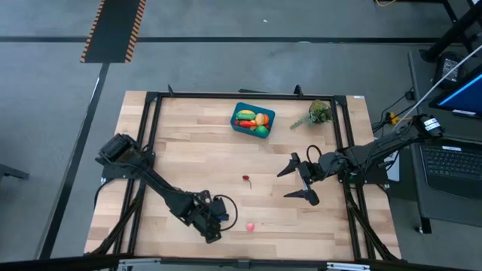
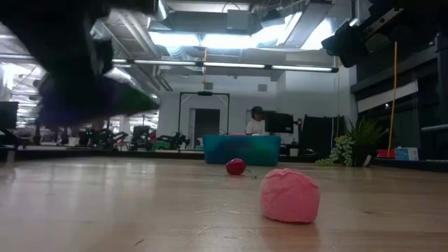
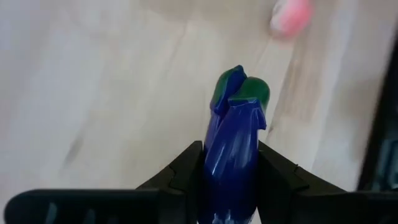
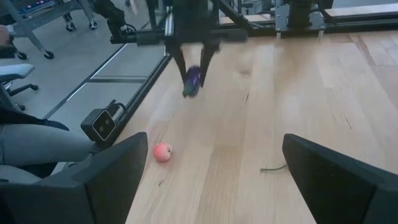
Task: Pick and placing Produce into tupperware
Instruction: Put the blue eggplant into the blue bin
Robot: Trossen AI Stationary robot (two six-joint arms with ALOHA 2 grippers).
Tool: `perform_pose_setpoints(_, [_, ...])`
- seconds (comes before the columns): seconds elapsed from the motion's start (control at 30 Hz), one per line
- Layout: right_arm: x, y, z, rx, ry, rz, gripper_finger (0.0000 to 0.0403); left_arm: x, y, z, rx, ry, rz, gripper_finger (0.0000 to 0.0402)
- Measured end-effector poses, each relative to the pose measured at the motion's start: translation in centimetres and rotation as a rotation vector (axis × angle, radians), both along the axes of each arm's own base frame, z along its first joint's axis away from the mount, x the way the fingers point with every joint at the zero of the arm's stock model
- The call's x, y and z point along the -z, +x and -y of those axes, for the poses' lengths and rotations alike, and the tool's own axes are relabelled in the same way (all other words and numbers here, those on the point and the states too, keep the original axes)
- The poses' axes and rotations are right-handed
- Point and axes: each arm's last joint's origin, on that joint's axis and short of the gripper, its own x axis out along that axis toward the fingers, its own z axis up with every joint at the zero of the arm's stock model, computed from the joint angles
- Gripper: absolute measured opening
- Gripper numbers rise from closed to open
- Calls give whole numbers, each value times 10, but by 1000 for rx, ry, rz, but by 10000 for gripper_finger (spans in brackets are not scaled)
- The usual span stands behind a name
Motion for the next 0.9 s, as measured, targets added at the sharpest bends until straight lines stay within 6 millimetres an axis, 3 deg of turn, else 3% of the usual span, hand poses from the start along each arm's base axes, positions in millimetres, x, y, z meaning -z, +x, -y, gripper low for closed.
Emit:
perform_pose_setpoints(0.53, [1, -1, -1, -4, 6, -15, 375, -85, -36, -13, 3, 345, 365, 103])
perform_pose_setpoints(0.7, [1, -2, -5, -23, 4, -13, 375, -86, -43, -9, -2, 390, 403, 103])
perform_pose_setpoints(0.9, [0, -3, -8, -40, 6, -6, 375, -65, -48, -9, -53, 395, 425, 103])
